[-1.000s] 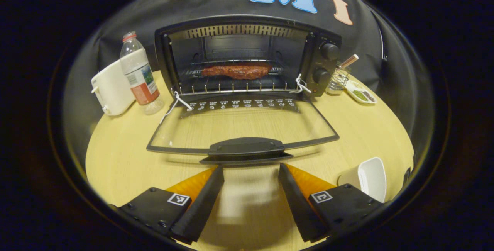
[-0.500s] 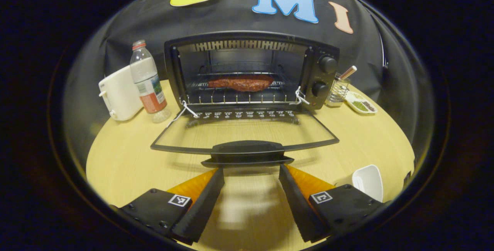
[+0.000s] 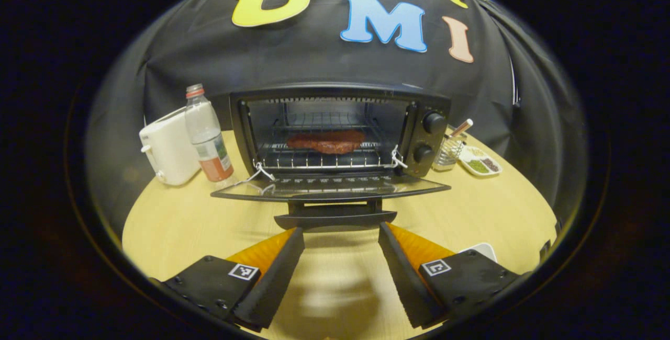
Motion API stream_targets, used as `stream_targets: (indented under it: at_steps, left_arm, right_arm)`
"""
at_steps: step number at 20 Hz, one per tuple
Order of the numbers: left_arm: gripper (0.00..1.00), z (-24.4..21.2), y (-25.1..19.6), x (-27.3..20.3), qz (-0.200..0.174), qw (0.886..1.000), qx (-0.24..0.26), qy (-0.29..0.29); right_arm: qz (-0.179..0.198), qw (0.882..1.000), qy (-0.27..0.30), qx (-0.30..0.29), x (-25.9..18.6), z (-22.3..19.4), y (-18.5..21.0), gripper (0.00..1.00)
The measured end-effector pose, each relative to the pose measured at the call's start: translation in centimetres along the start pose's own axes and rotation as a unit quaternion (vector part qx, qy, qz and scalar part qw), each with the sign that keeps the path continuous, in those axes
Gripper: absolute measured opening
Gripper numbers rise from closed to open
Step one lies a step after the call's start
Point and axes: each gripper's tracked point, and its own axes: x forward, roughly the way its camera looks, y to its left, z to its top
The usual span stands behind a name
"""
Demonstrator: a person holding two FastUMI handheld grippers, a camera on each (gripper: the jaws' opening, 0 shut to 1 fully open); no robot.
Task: Open the electric oven with the left hand, put the food in, and close the electric oven.
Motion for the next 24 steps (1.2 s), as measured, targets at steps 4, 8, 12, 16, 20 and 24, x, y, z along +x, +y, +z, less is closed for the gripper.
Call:
stream_targets:
  at_steps: [4, 8, 12, 16, 20, 24]
  left_arm:
    - [1.0, 2.9, 0.0, -0.2, -0.006, 1.0, 0.001, -0.03]
    - [0.97, 6.7, 0.2, 0.4, -0.011, 0.998, 0.012, -0.064]
    - [1.0, 9.4, 1.2, 1.9, -0.008, 0.997, 0.001, -0.079]
    - [0.97, 11.4, 1.8, 1.0, -0.012, 0.995, -0.002, -0.103]
    - [1.0, 12.9, 1.4, -3.3, -0.017, 0.992, 0.002, -0.129]
    - [0.96, 15.1, 0.6, -10.4, -0.007, 0.984, -0.002, -0.177]
  right_arm:
    - [0.001, 1.0, 0.007, 0.01, 0.1, -0.3, 0.4, 0.98]
    - [-0.003, 1.0, 0.008, 0.007, 0.6, -0.3, 0.6, 0.98]
    - [-0.008, 1.0, 0.007, 0.003, 0.6, -0.2, 0.8, 0.98]
    - [-0.011, 1.0, -0.002, 0.011, 1.1, 0.4, 0.8, 0.98]
    - [0.007, 0.999, -0.019, 0.035, 1.4, 1.7, 1.2, 0.98]
    - [0.028, 0.998, -0.042, 0.023, 0.3, 3.3, 0.7, 0.98]
